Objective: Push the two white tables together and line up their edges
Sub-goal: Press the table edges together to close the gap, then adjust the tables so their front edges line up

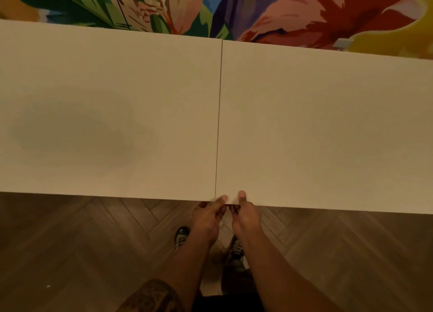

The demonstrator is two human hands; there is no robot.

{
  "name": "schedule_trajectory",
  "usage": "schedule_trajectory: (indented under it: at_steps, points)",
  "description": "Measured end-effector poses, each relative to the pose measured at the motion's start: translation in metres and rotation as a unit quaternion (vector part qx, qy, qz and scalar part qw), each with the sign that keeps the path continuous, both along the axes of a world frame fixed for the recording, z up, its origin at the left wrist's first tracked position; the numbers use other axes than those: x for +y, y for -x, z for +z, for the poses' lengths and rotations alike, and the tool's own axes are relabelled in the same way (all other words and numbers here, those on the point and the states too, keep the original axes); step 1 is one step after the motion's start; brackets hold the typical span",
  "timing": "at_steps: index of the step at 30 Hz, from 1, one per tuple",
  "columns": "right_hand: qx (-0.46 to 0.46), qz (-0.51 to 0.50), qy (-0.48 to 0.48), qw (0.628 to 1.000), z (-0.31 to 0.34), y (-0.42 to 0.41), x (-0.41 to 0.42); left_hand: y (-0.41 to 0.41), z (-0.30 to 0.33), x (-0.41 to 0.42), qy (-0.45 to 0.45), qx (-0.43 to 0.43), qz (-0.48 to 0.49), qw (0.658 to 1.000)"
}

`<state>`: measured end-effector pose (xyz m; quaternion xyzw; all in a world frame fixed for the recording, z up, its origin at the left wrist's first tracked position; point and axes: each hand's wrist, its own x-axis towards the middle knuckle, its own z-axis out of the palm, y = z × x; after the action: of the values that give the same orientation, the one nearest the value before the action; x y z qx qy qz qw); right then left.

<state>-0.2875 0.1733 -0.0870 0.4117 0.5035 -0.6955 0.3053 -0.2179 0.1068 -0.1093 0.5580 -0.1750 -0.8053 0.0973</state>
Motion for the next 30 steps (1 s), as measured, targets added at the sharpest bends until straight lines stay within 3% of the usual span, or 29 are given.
schedule_trajectory:
  at_steps: [11, 17, 24, 30]
  points:
    - [0.004, 0.023, -0.013, 1.0, 0.005, 0.005, -0.002, 0.003, 0.005, 0.0, 0.059, -0.008, -0.034, 0.998]
    - [0.029, -0.025, 0.044, 0.998, 0.008, -0.004, -0.002, 0.002, 0.018, -0.009, 0.002, 0.01, -0.024, 1.0]
    - [-0.048, 0.053, 0.137, 0.988, 0.021, -0.034, -0.039, -0.016, 0.017, -0.051, 0.005, -0.023, 0.089, 0.996]
    - [-0.057, 0.033, 0.13, 0.989, 0.023, -0.037, -0.053, -0.019, 0.01, -0.058, 0.018, -0.023, 0.059, 0.998]
